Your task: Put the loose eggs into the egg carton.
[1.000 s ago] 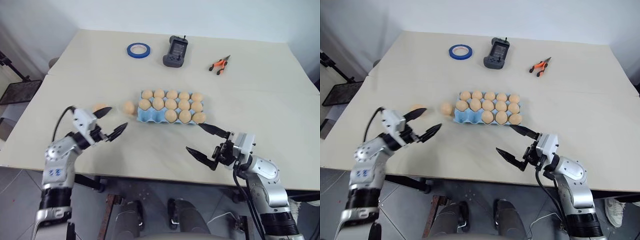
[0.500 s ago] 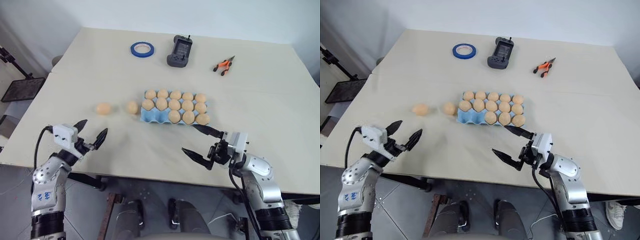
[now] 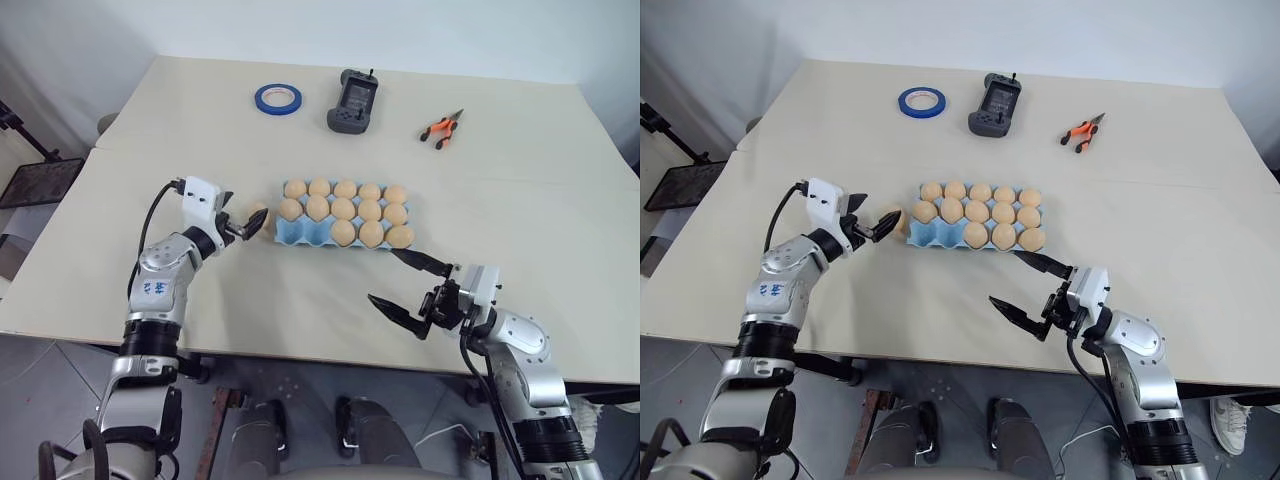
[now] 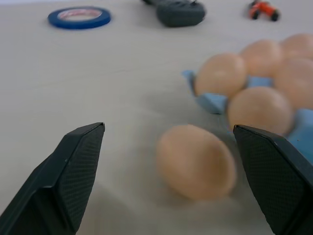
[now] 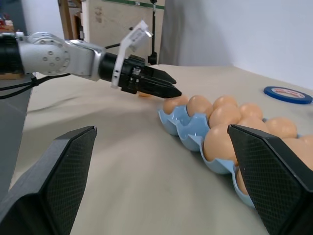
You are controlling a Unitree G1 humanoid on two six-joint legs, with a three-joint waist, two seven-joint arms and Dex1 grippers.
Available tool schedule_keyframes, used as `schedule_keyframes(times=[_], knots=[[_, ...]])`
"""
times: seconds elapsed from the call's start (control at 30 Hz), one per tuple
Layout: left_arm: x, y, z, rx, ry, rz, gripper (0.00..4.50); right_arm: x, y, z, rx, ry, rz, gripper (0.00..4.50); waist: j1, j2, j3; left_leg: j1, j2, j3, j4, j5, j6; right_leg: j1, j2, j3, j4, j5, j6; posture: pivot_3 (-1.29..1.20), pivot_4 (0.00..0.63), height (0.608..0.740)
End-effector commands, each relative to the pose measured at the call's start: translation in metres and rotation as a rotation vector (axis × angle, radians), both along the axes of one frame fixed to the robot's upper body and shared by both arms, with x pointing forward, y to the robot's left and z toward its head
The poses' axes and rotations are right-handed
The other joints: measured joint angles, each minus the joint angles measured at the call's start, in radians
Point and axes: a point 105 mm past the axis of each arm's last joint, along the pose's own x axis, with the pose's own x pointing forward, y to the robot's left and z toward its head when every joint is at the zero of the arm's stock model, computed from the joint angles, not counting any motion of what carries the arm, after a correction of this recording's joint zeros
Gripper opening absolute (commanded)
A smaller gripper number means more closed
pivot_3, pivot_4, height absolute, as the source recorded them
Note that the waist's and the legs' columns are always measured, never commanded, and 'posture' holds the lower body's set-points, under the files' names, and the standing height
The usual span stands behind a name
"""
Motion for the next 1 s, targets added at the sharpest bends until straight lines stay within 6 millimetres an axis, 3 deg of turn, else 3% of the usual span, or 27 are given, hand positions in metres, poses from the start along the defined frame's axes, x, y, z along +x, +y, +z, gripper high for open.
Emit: schedule_keyframes(times=[0.03,0.33,0.43,0.63,0.73,1.0], knots=[[0.005,-0.002,0.004,0.023,-0.016,-0.004,4.48,-0.003,-0.004,0.013,0.008,-0.062,-0.018,4.50,-0.001,0.000,0.000,0.000,0.000,0.000,0.001,0.000,0.000,0.000,0.000,0.000,0.000,0.000,0.000,0.00,0.150,0.740],[0.011,-0.003,-0.007,0.041,0.048,-0.028,4.48,-0.002,-0.004,0.015,0.014,-0.070,-0.028,4.50,0.001,0.000,0.000,0.000,0.000,0.000,0.000,0.000,0.000,0.000,0.000,0.000,0.001,0.000,0.000,0.00,0.150,0.740],[0.011,-0.005,-0.002,0.034,0.016,-0.050,3.91,-0.001,-0.003,0.015,0.017,-0.072,-0.028,4.50,0.001,0.000,0.000,0.000,0.000,0.000,0.000,0.000,0.000,0.000,0.000,0.000,0.001,0.000,0.000,0.00,0.150,0.740],[0.010,0.000,-0.002,0.040,-0.005,-0.042,2.04,0.000,-0.001,0.014,0.015,-0.069,-0.021,4.50,0.001,0.000,0.000,0.000,0.000,0.000,0.000,0.000,0.000,0.000,0.000,0.000,0.001,0.000,0.000,0.00,0.150,0.740],[0.007,0.002,-0.005,0.035,-0.006,-0.049,1.46,0.000,0.000,0.013,0.014,-0.068,-0.018,4.50,0.001,0.000,0.000,0.000,0.000,0.000,0.000,0.000,0.000,0.000,0.000,0.000,0.001,0.000,0.000,0.00,0.150,0.740],[-0.012,0.013,-0.005,0.031,-0.081,-0.088,1.28,0.001,0.000,0.012,0.011,-0.064,-0.016,4.50,-0.001,0.000,0.000,0.000,0.000,0.000,0.000,0.000,0.000,0.000,0.000,0.000,0.001,0.000,0.000,0.00,0.150,0.740]])
